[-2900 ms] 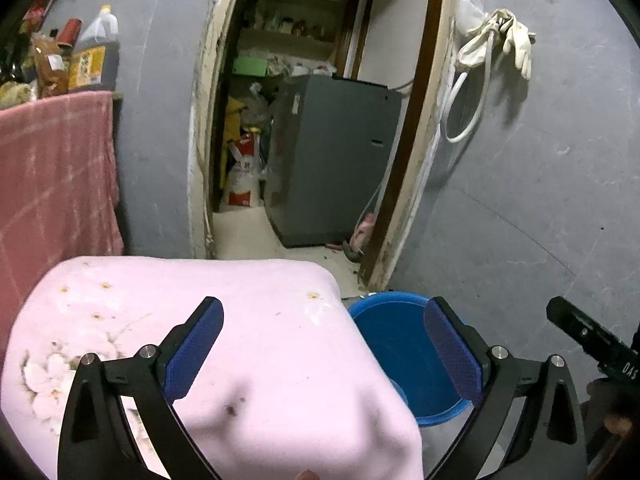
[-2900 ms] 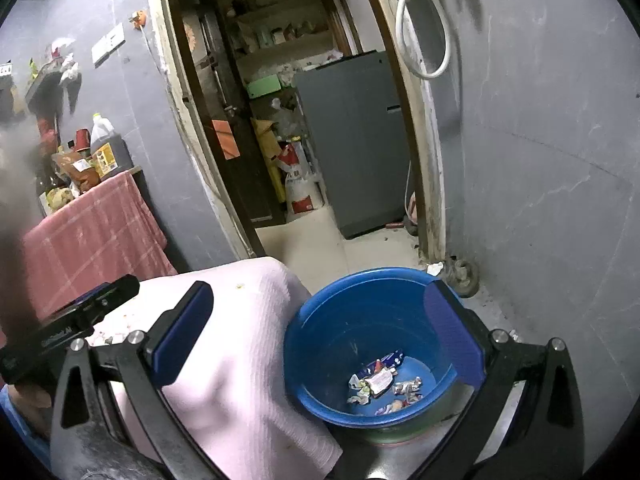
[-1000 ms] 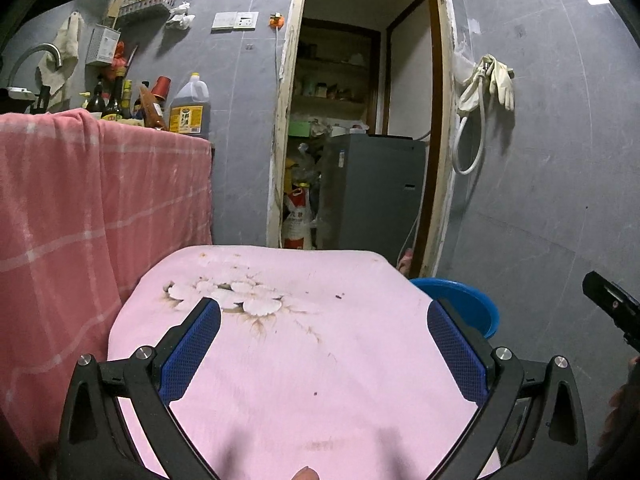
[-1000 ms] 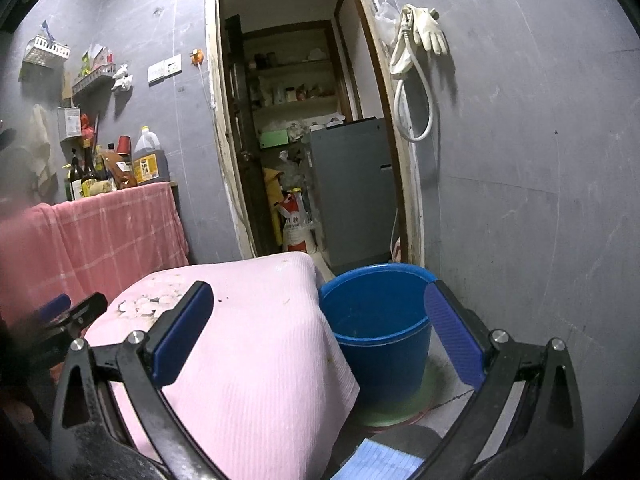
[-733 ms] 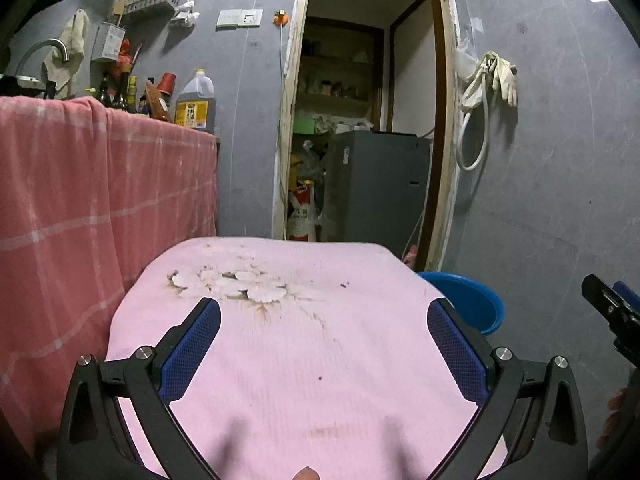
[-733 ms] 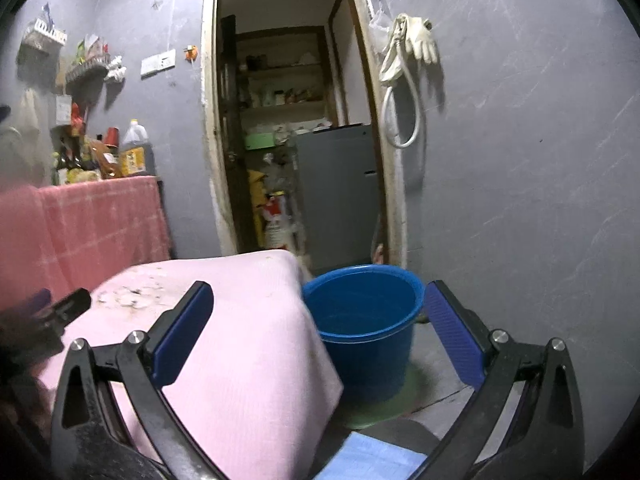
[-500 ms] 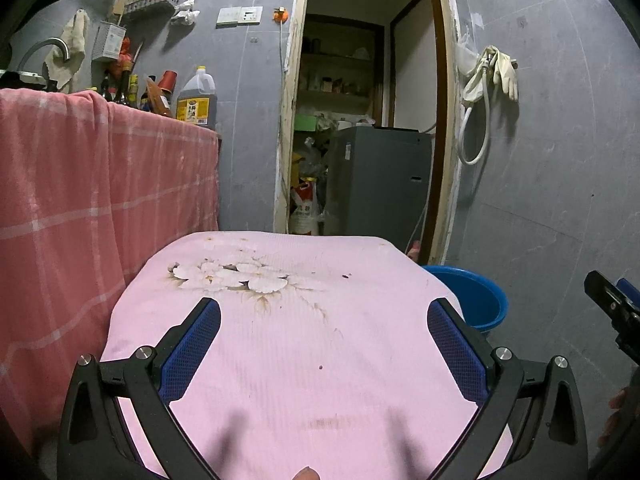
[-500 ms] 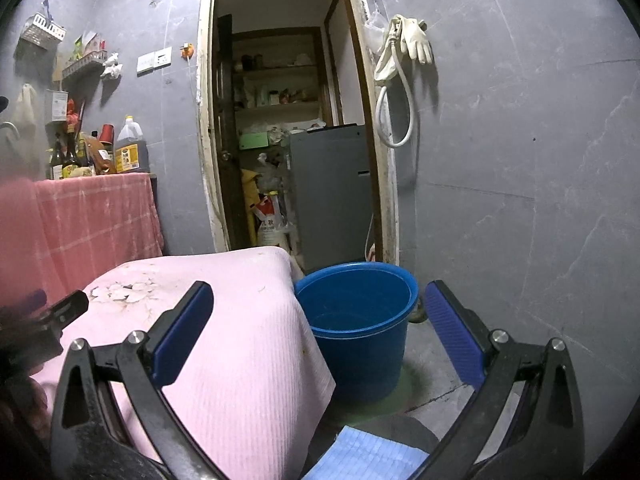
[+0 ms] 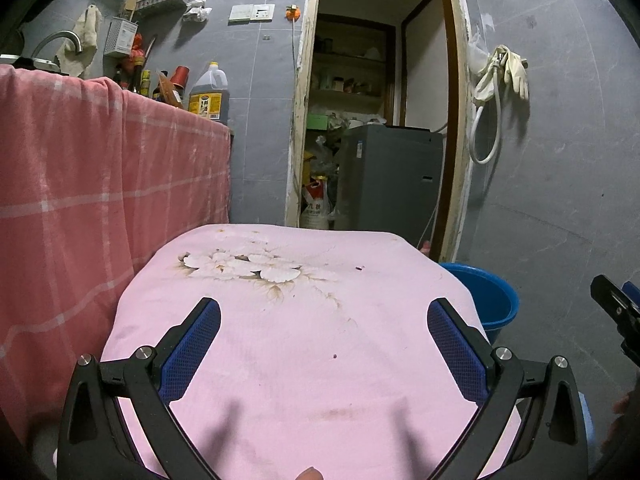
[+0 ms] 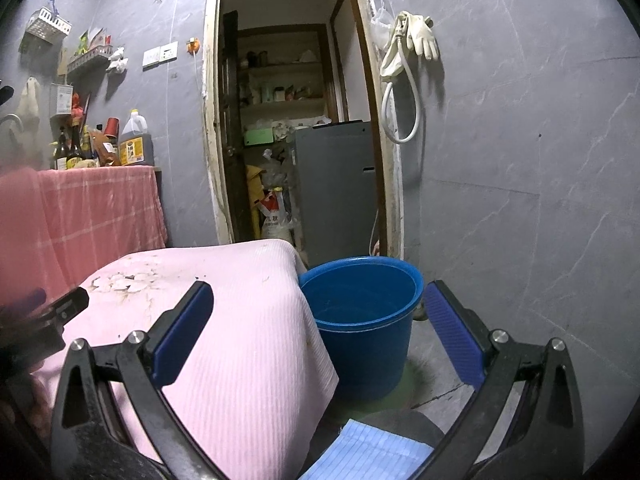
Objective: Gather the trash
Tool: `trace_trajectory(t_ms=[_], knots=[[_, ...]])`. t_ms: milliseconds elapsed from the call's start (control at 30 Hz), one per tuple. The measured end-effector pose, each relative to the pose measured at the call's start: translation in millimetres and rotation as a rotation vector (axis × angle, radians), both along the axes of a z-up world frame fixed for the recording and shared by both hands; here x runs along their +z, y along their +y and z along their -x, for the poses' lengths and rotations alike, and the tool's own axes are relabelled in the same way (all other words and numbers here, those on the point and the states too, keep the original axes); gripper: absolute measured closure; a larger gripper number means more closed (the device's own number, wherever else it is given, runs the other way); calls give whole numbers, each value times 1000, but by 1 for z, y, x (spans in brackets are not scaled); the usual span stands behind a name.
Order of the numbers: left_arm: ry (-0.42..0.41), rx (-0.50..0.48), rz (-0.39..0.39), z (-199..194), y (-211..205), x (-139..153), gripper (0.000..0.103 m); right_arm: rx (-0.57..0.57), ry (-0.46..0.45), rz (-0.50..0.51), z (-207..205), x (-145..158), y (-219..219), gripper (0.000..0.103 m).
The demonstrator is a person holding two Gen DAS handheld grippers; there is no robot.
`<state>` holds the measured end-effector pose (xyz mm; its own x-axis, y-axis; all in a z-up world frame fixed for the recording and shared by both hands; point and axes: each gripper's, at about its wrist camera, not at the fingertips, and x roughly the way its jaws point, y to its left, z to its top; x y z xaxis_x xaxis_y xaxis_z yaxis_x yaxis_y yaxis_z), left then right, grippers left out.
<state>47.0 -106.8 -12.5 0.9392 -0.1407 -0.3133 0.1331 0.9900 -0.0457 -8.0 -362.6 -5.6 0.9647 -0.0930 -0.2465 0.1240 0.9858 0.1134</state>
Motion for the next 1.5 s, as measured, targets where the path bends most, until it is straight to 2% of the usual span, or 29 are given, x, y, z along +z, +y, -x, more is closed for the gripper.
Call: trace_trajectory(t_ms=[1500], knots=[[7,-20,0,2,3,-9,1,6,19,-8,-4,-16,6,0]])
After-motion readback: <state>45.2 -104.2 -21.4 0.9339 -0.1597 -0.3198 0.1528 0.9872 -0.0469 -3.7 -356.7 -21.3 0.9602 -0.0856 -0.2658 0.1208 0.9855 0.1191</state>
